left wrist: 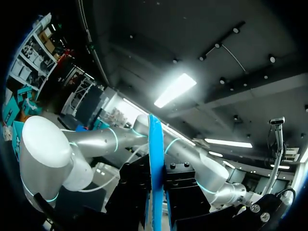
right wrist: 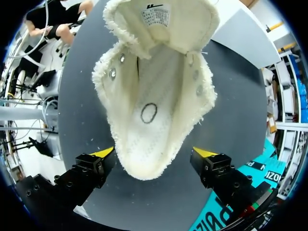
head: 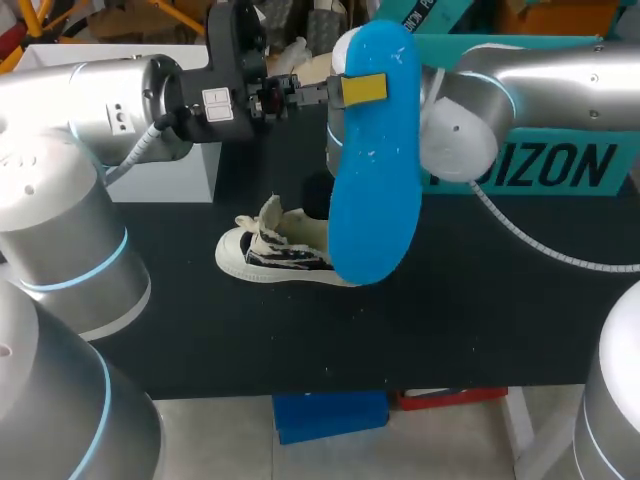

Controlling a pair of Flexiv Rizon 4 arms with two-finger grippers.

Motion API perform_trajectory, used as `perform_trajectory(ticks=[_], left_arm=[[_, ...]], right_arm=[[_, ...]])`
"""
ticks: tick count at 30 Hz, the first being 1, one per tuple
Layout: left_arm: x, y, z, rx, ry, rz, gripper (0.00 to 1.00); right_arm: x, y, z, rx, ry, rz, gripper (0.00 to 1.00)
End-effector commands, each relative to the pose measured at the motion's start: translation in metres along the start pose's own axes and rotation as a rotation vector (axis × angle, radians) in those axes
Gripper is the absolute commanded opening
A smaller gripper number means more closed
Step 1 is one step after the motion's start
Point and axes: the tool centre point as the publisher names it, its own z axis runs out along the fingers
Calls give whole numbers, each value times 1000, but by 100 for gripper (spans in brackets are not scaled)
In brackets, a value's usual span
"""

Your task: Take the shoe out of the shoebox, open the shoe tongue, remove and reinsert the insole, then place the shoe into the shoebox

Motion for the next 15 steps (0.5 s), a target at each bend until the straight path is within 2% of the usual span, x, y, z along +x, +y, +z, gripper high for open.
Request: perform_trajectory(ticks=[1,12,15], left_arm=[[0,1,1,0,-4,-1,0],[0,1,1,0,-4,-1,0],[0,1,1,0,-4,-1,0]], right_arm=[[-2,6,5,21,10,0,100],[-2,9,8,16,27,-2,100],[-2,10,8,-7,28,-2,100]])
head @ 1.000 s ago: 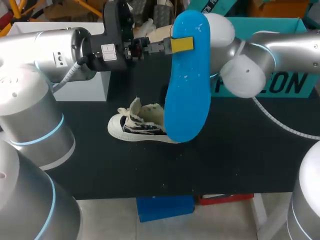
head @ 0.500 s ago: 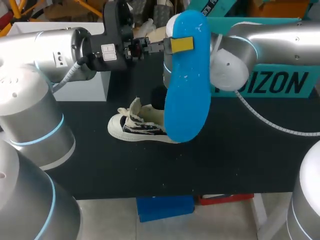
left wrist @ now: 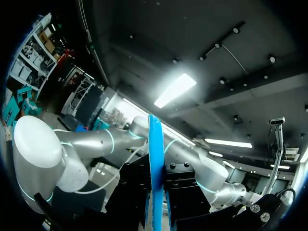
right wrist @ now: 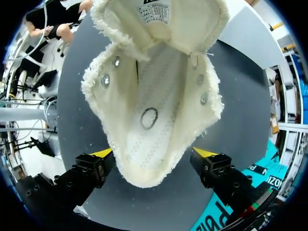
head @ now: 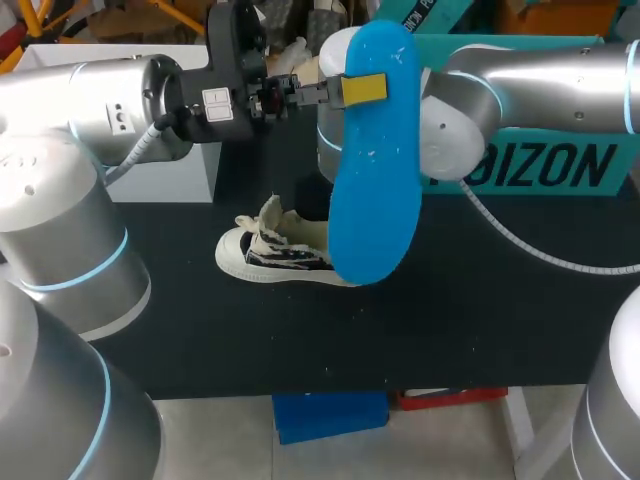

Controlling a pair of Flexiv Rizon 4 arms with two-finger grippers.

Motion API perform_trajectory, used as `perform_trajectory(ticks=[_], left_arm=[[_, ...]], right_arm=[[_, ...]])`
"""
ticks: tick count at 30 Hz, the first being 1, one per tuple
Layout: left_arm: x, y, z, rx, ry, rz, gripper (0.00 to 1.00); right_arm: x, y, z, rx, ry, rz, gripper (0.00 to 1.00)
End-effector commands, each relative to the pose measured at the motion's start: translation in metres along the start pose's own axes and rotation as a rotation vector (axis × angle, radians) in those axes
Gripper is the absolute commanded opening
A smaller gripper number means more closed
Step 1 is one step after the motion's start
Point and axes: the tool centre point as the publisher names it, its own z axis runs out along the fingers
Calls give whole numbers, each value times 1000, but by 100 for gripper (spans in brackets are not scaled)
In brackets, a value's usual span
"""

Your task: Take the shoe out of the shoebox, open the shoe tongue, remove and reinsert the insole, then place the shoe into the shoebox

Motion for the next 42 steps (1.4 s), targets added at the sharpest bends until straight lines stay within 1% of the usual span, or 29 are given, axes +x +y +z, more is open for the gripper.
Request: perform_trajectory(ticks=[1,8,9,12,13,15,17,19,20,34,42], left_arm=[[0,1,1,0,-4,-1,0],[0,1,1,0,-4,-1,0],[0,1,1,0,-4,-1,0],[0,1,1,0,-4,-1,0],[0,1,1,0,-4,-1,0],[0,1,1,0,-4,-1,0],[0,1,1,0,-4,-1,0],[0,1,1,0,-4,-1,0],[0,1,1,0,-4,-1,0],[0,1,1,0,-4,-1,0],[0,1,1,0,-4,-1,0]], right_arm=[[-1,1,1,-32,0,2,100],[-1,-8,-1,-129,-14,22,100],[-1,-9,-1,-158,-16,24,100],[0,-11,-2,-209,-20,36,100],[1,-12,-2,-248,-23,47,100],[1,-14,-3,-259,-25,52,100],[2,-15,-2,-297,-29,63,100],[2,-17,-2,-304,-27,62,100],[2,-17,-2,-327,-30,70,100],[1,-23,1,-490,-40,118,100],[3,-24,5,-601,-42,143,100]])
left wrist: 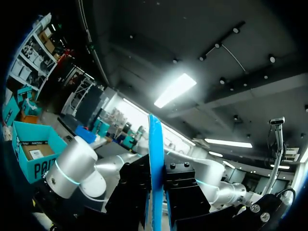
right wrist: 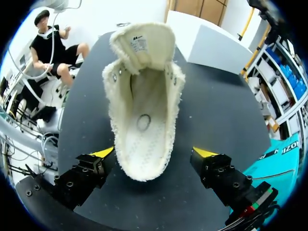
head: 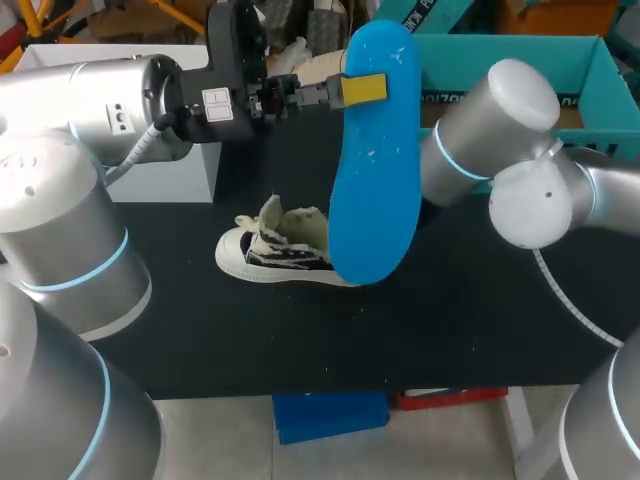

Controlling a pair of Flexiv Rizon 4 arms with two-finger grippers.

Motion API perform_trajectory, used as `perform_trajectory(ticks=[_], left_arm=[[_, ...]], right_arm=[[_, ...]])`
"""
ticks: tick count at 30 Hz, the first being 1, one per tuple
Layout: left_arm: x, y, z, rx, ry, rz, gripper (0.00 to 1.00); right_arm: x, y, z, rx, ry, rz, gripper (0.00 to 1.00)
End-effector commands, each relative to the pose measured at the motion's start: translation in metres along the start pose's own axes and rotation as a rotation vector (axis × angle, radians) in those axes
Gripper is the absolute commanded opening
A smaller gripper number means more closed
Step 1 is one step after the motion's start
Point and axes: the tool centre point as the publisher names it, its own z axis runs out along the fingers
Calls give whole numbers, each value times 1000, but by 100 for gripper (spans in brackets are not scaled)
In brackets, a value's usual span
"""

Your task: Take the shoe out of the shoebox, open the shoe tongue, remove and reinsert the insole, then place the shoe into the shoebox

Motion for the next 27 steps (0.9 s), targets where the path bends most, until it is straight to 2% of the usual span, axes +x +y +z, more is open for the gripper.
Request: perform_trajectory(ticks=[1,13,27], left_arm=[[0,1,1,0,-4,-1,0],[0,1,1,0,-4,-1,0],[0,1,1,0,-4,-1,0]], right_arm=[[2,-7,4,-143,0,8,100],[8,-16,15,-306,6,44,100],[10,-23,21,-339,29,65,100]])
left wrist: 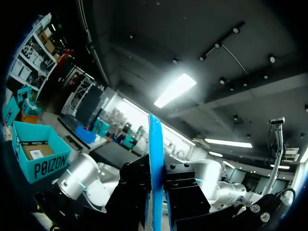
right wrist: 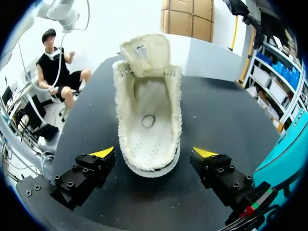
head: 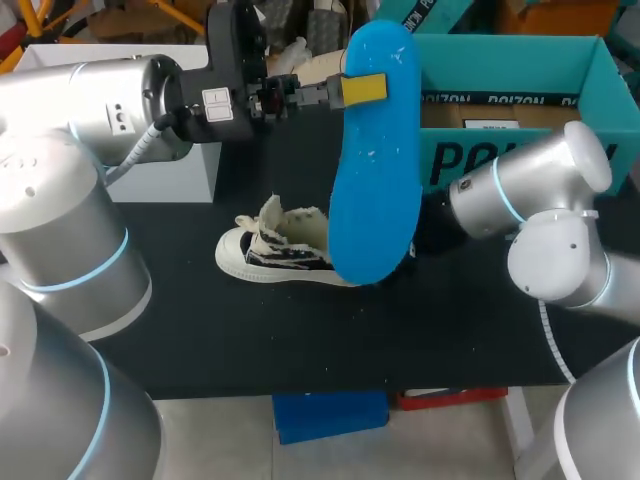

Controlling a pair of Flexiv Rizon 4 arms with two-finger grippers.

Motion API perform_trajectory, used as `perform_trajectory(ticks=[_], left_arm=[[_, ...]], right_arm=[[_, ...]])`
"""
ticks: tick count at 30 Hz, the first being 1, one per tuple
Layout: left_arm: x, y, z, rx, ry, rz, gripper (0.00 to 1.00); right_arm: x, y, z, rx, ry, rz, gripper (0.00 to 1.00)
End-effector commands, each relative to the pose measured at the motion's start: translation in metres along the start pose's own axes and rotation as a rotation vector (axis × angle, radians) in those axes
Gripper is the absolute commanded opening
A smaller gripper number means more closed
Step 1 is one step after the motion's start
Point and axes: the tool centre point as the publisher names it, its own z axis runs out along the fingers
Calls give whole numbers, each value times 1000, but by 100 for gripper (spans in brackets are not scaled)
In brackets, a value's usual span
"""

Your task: Take the shoe out of the shoebox, open the shoe tongue, remove and reinsert the insole, then place the shoe into the shoebox

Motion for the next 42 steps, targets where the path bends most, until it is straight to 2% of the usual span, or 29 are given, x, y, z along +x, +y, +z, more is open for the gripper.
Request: perform_trajectory(ticks=[1,13,20,23,32,42], left_arm=[[0,1,1,-1,-4,-1,0],[0,1,1,-1,-4,-1,0],[0,1,1,-1,-4,-1,0],[0,1,1,-1,-4,-1,0],[0,1,1,-1,-4,-1,0],[0,1,1,-1,-4,-1,0]], right_arm=[[0,-4,2,-45,1,2,100],[2,-8,7,-56,22,22,100],[-2,-5,-9,40,-13,5,100],[-5,-2,-17,119,-33,-12,100],[-12,10,-28,447,-76,-86,100],[-19,23,-30,640,-107,-128,100]])
